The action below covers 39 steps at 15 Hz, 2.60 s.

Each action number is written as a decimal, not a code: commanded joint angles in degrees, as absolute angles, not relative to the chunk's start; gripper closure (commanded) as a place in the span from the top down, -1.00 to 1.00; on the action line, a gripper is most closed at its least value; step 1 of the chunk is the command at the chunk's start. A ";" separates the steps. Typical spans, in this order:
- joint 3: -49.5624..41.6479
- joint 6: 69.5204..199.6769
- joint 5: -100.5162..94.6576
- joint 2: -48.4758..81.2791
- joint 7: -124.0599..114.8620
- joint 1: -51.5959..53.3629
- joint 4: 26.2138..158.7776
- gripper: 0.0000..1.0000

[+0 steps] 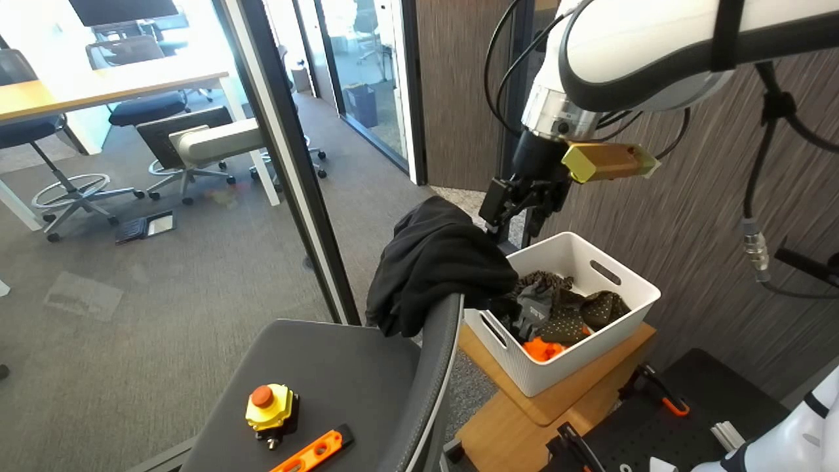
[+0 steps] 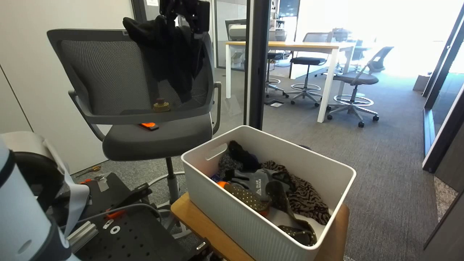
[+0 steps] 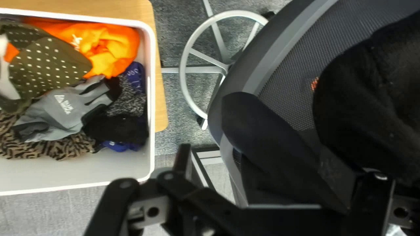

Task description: Remove the black cloth from the chair and put it in the gray basket

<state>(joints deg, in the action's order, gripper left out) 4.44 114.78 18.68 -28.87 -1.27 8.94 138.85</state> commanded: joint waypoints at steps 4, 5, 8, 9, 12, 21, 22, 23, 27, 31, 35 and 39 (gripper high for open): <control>4.92 129.56 26.67 -32.55 -2.16 9.24 143.84 1.00; 5.47 131.42 25.63 -32.97 -3.61 8.81 144.20 1.00; 5.44 132.63 24.91 -33.79 -4.75 9.32 144.73 1.00; 4.46 130.70 25.90 -33.84 -3.09 10.49 144.41 1.00; 1.37 124.24 29.44 -34.17 2.63 13.89 143.16 1.00; -2.00 116.95 38.34 -35.91 11.01 14.84 141.40 1.00; -2.33 115.98 39.77 -35.55 12.61 14.93 141.17 1.00; -2.47 115.30 41.45 -34.76 14.36 15.20 141.04 1.00; -1.13 112.26 46.28 -31.43 18.91 14.75 140.69 1.00; 0.21 109.91 48.43 -27.72 21.49 14.30 140.22 1.00; 1.34 108.48 49.30 -25.16 23.08 13.62 139.69 0.50; 1.82 107.22 49.32 -24.34 23.21 13.11 138.60 0.02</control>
